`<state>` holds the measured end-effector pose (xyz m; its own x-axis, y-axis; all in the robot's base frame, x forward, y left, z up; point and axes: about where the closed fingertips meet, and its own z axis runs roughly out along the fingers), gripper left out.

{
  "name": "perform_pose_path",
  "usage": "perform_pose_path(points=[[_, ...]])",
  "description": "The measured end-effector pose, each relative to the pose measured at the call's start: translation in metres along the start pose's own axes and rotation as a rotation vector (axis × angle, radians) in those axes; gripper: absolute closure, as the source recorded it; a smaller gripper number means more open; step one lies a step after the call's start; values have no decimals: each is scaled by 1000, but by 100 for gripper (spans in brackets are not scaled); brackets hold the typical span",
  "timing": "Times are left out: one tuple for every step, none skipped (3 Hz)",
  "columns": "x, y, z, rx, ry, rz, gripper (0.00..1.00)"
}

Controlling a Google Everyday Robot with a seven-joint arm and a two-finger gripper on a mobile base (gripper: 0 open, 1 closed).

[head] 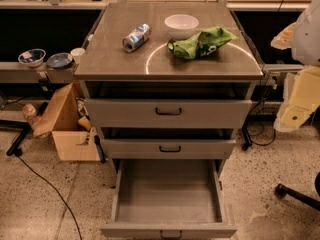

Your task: Place green rice chip bag into bottom drawer

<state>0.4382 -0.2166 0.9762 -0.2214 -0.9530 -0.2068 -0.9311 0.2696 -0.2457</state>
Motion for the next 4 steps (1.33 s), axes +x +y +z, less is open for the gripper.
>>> perform_pose_path(points=[[0, 0, 0, 1, 0, 0, 0], [-12, -20, 2, 30, -12, -17, 0], [-26, -48, 8, 52, -29, -29, 0], [-43, -79, 19, 6, -149, -113, 0]])
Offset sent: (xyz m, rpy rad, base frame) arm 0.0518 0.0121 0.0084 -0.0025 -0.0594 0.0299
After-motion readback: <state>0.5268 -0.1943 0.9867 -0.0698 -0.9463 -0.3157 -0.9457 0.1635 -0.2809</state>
